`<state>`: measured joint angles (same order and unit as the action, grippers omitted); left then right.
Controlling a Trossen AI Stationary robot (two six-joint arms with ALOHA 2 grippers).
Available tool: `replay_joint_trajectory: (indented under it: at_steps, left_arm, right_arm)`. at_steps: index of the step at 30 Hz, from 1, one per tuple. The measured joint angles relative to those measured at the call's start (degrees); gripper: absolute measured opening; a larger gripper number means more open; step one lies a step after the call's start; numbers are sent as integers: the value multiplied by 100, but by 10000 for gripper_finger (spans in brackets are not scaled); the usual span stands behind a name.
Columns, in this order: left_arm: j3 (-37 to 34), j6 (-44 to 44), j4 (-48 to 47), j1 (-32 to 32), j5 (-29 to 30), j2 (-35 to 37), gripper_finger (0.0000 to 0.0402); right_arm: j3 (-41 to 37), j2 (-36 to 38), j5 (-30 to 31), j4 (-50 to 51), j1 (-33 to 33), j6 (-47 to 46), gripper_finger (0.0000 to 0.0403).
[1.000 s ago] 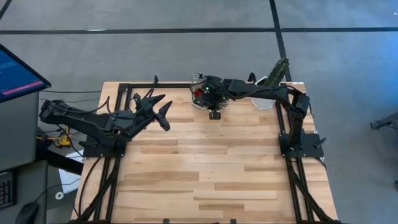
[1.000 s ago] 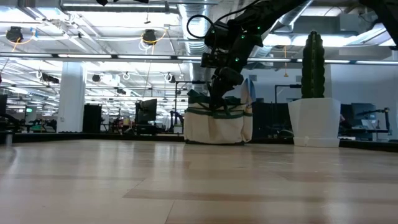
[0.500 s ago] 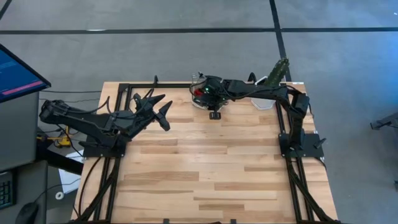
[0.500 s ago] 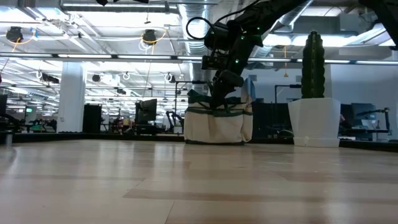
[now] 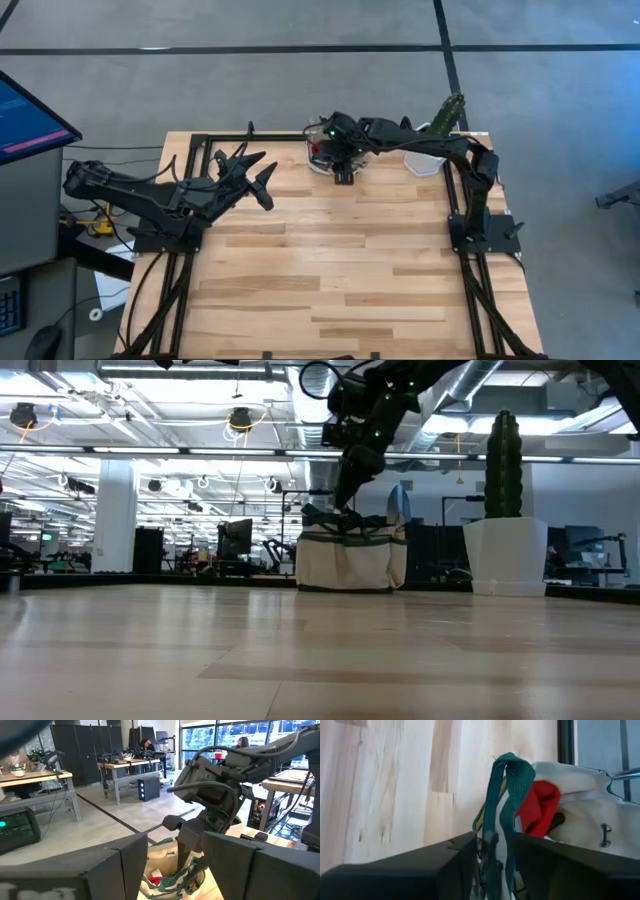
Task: Pick & Place Garden tools in Gardening bag
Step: Put the green shears into the brown gardening bag
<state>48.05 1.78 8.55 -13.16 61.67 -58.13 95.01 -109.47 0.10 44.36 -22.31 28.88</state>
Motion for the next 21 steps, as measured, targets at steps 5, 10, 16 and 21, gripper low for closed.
replay_joint_trajectory:
  at_steps: [5, 10, 16, 21]
  left_arm:
    - [0, 0, -1, 1, 0, 0, 176]
    - [-2, -1, -1, 1, 0, 0, 176]
    - [0, 0, -3, 0, 0, 0, 176]
    - [-1, -2, -10, 0, 0, 0, 176]
  right_arm:
    - [133, 0, -3, 111, 0, 14, 171]
    - [240, 0, -3, 193, -2, 13, 210]
    - [433, 0, -3, 417, 0, 14, 228]
    - [614, 0, -5, 710, 5, 13, 223]
